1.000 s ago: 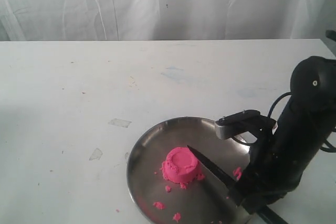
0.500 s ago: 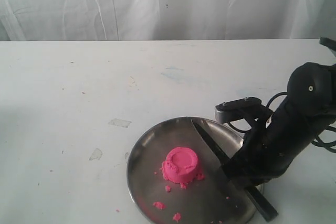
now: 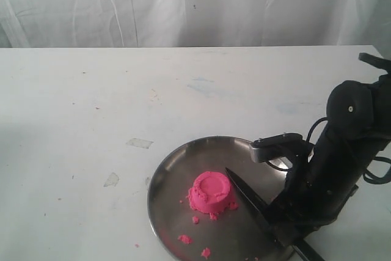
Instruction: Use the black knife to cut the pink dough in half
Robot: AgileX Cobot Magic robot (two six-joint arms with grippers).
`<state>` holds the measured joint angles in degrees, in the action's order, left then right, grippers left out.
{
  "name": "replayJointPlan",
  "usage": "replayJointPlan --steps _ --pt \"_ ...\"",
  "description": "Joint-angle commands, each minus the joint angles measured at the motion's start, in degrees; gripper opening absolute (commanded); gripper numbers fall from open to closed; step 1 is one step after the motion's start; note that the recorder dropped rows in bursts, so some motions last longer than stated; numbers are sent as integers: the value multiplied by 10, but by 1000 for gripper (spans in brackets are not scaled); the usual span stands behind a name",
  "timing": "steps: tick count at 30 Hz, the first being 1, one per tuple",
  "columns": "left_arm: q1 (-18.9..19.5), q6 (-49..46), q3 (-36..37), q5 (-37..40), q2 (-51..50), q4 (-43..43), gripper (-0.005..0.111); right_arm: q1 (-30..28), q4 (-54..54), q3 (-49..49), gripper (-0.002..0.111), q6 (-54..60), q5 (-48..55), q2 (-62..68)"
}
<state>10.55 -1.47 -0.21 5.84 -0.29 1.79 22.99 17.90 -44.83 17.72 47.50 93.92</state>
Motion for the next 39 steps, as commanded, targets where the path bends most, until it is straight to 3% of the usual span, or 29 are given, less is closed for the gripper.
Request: replayJointPlan --steps 1,6,11,21,27,33,36,39 --pt "1 0 2 -2 3 0 0 1 -1 3 6 2 2 0" --pt "1 0 2 -2 3 0 0 1 -1 3 22 2 2 0" --pt "1 0 2 -2 3 0 0 1 -1 3 31 2 0 0" --pt "1 0 2 -2 3 0 0 1 1 -22 32 1 26 -13" --pt "1 0 2 -2 3 0 0 -13 -9 -61 31 -7 48 -98" --pt "1 0 2 -2 3 0 0 -97 -114 -67 31 -106 40 -133" --pt "1 0 2 -2 3 0 0 -159 -34 -65 31 -52 57 -110" --pt "1 0 2 -2 3 0 0 -209 144 -65 31 121 146 -67"
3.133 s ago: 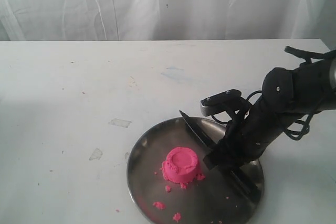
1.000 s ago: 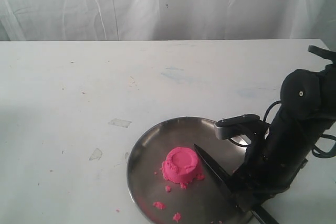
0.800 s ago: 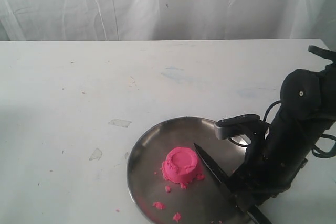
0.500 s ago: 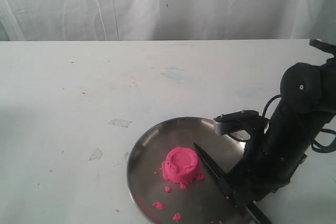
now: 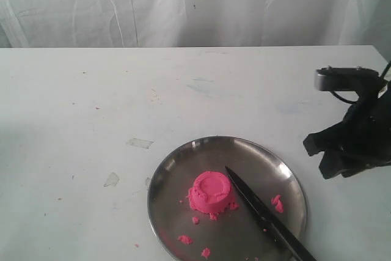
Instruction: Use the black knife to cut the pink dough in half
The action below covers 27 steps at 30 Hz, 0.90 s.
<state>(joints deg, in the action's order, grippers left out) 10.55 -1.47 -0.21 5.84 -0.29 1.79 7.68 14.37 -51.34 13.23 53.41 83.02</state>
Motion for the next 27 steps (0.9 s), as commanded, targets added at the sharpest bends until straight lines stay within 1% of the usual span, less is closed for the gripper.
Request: replayJointPlan --steps 1,2,3,4,6,10,13,14,15,17,18,19,20,21,23,27 --pt "1 0 2 -2 3 0 0 -66 243 0 31 236 135 57" --pt "1 0 2 -2 3 0 0 -71 294 0 31 298 166 69" --pt "1 0 2 -2 3 0 0 -74 327 0 31 349 166 77" --pt "1 0 2 -2 3 0 0 -74 338 0 31 379 166 83" --pt "1 0 2 -2 3 0 0 -74 330 0 31 394 166 83" --pt "1 0 2 -2 3 0 0 -74 283 1 31 380 151 78" --pt "1 0 2 -2 3 0 0 -74 225 25 31 313 104 63" --pt "1 0 2 -2 3 0 0 -74 194 52 31 280 71 50" --pt "1 0 2 -2 3 0 0 -74 187 62 31 273 62 46" --pt "1 0 2 -2 3 0 0 -74 190 85 35 272 53 46" --pt "1 0 2 -2 3 0 0 -74 185 88 40 272 58 58" --pt "1 0 2 -2 3 0 0 -74 185 88 43 272 65 64" --pt "1 0 2 -2 3 0 0 -74 188 88 50 272 70 82" --pt "1 0 2 -2 3 0 0 -74 200 88 53 272 71 96" --pt "1 0 2 -2 3 0 0 -74 220 88 53 288 80 118" --pt "1 0 2 -2 3 0 0 -74 233 88 53 285 119 146"
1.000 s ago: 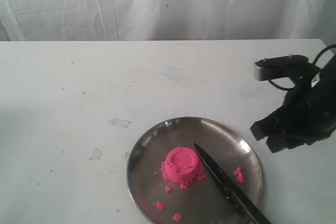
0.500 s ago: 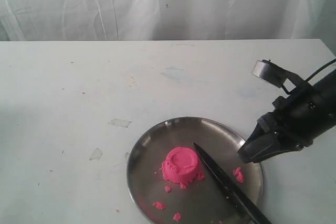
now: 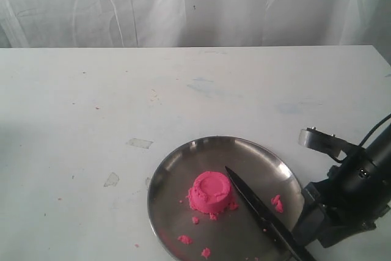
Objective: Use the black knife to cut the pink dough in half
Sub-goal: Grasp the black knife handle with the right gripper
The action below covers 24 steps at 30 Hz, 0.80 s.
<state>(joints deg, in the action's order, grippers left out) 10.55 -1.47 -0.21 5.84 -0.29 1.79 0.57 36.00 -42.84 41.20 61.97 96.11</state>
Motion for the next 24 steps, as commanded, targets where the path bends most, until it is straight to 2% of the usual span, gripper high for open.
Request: replayJointPlan --steps 1,14,24 --pt "1 0 2 -2 3 0 0 -3 24 5 53 7 37 16" --pt "1 0 2 -2 3 0 0 -3 37 23 52 25 16 43" --pt "1 0 2 -2 3 0 0 -3 57 23 46 38 21 67"
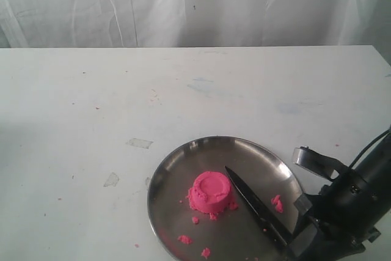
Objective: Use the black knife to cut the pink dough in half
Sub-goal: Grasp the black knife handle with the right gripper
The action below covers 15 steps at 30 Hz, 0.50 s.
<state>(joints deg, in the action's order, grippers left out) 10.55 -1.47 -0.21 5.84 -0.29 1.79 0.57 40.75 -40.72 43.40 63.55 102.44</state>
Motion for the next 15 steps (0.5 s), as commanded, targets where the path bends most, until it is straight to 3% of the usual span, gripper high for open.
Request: replayJointPlan --steps 1,9,15 --pt "1 0 2 -2 3 0 0 -3 9 2 45 16 6 5" --pt "1 0 2 -2 3 0 0 -3 8 2 31 16 10 29" --pt "1 0 2 -2 3 0 0 -3 5 2 12 16 8 29"
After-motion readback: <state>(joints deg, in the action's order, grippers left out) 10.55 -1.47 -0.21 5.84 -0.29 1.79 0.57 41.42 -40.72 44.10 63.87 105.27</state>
